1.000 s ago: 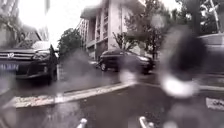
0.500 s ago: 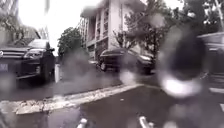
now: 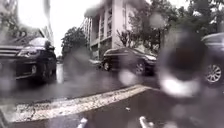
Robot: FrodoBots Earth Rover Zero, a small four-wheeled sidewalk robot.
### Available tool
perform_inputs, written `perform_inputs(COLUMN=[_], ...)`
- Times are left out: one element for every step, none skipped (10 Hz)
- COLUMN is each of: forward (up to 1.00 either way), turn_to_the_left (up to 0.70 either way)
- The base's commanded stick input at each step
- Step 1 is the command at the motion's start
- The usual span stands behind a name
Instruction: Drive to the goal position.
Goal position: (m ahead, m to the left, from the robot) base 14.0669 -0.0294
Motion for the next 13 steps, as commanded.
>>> perform_inputs(forward=[0.7, 0.7, 0.7, 0.7, 0.7, 0.7, 0.7, 0.7, 0.7, 0.7, 0.7, 0.7, 0.7], turn_to_the_left=[0.0, 0.0, 0.0, 0.0, 0.0, 0.0, 0.0, 0.0, 0.0, 0.0, 0.0, 0.0, 0.0])
